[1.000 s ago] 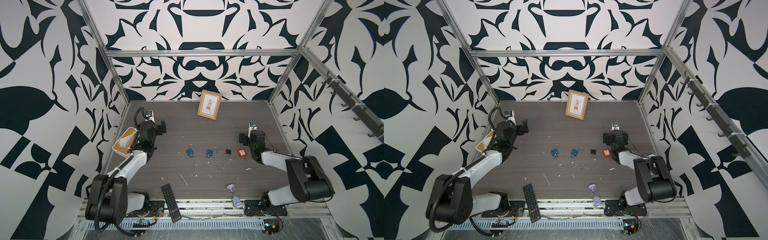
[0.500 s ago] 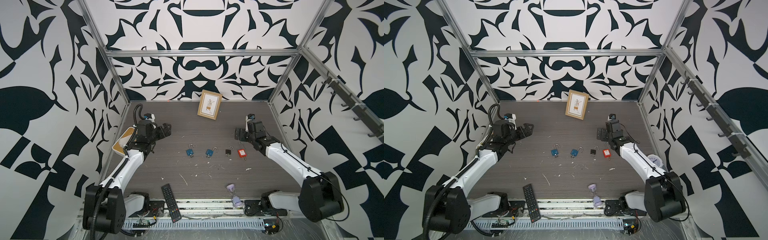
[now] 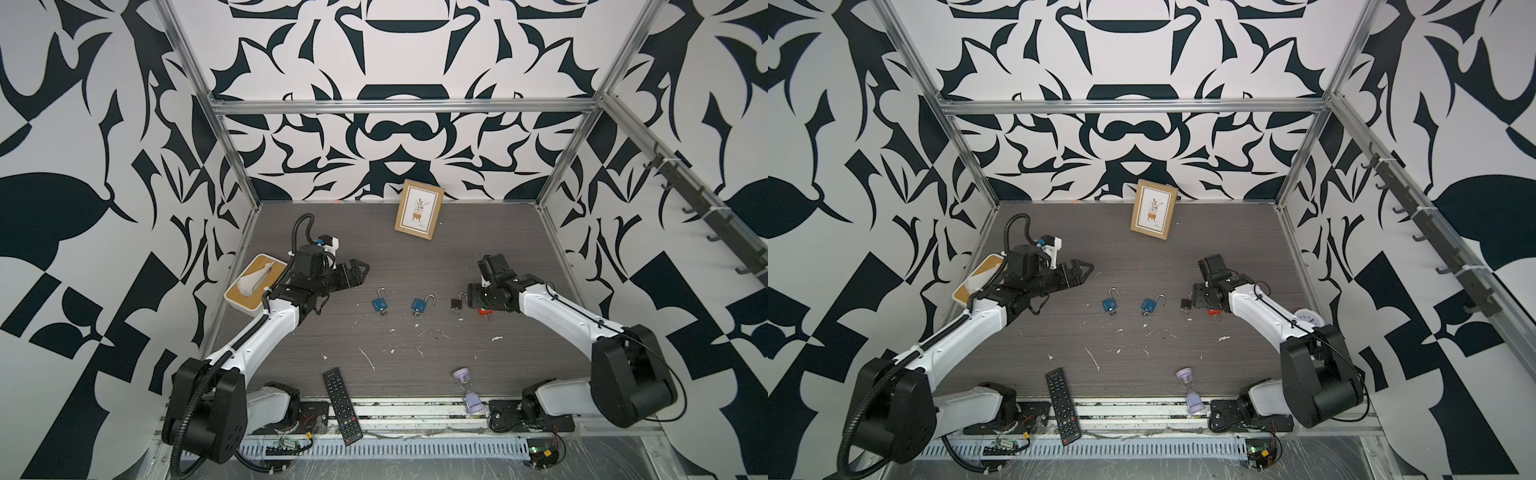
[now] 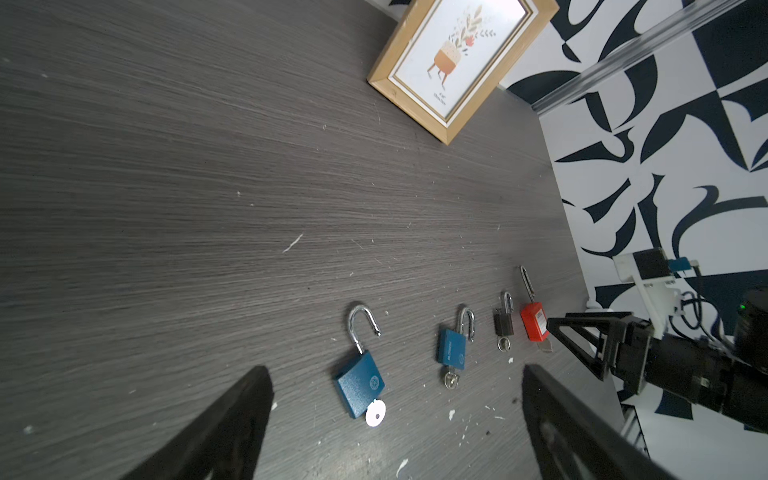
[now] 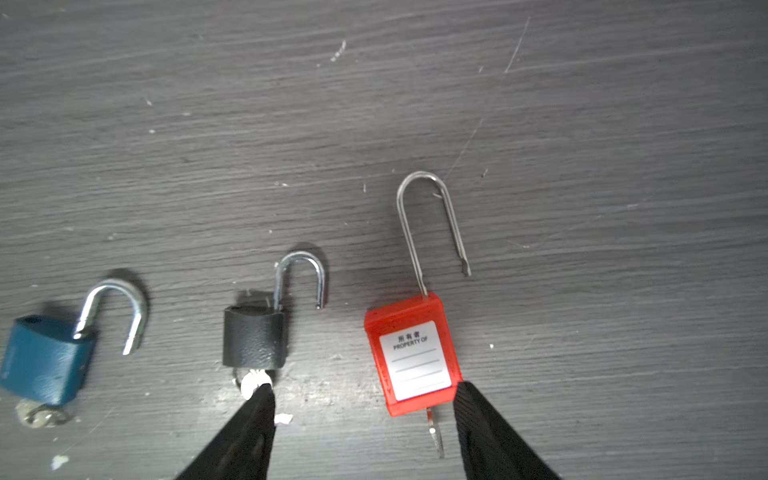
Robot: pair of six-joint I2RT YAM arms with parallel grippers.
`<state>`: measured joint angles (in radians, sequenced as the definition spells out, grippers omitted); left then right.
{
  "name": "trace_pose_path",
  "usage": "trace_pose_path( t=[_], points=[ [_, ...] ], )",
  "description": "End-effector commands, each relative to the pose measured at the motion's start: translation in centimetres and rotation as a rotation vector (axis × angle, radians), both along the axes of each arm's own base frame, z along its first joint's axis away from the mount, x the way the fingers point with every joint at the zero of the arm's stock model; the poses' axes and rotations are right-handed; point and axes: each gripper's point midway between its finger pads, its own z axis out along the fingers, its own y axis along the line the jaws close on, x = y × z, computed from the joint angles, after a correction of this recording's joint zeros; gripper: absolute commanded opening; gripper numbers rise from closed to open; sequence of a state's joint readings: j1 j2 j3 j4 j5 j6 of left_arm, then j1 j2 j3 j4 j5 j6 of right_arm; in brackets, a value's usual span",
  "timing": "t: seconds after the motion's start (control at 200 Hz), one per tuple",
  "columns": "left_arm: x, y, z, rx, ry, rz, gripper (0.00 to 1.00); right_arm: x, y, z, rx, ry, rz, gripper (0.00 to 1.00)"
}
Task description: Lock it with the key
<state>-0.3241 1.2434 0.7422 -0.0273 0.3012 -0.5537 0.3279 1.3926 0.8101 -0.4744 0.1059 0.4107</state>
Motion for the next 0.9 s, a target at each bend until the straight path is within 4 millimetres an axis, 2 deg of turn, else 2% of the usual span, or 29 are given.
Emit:
trace_pose_path(
  t=[0.0,0.03,0.045,0.09,0.31,0.505,0.9],
  points=[
    [0.3,-1.3,0.9,-0.022,-0.014,-0.028,0.96,0.4,-0.8,-0.7,-0.029,0.016,-0.036,0.70],
    [0.3,-1.5,1.1,-0.029,-0.018,-0.034,0.96,0.4,-1.0,-1.0,-0.030,0.028,-0.041,0.70],
    [0.4,-1.7,0.1,-0.022,0.008,-0.038,0.96,0.4,-1.0,-1.1,-0.030,0.030,-0.043,0.70],
    [0.4,-1.9,-0.3,-0.026,0.019,-0.048,0.96,0.4,-0.9,-1.5,-0.018,0.043,-0.044,0.70],
    [0.5,-2.2,0.0,-0.029,0.017,-0.055,0.96,0.5,-1.5,-2.2,-0.006,0.081,-0.072,0.70],
    [0.5,-2.3,0.3,-0.028,0.014,-0.067,0.97,0.8,-1.9,-1.9,-0.020,0.076,-0.072,0.69],
    [0.0,-2.4,-0.5,-0.031,0.040,-0.073,0.97,-0.1,-1.1,-3.4,0.031,0.127,-0.080,0.63]
  ],
)
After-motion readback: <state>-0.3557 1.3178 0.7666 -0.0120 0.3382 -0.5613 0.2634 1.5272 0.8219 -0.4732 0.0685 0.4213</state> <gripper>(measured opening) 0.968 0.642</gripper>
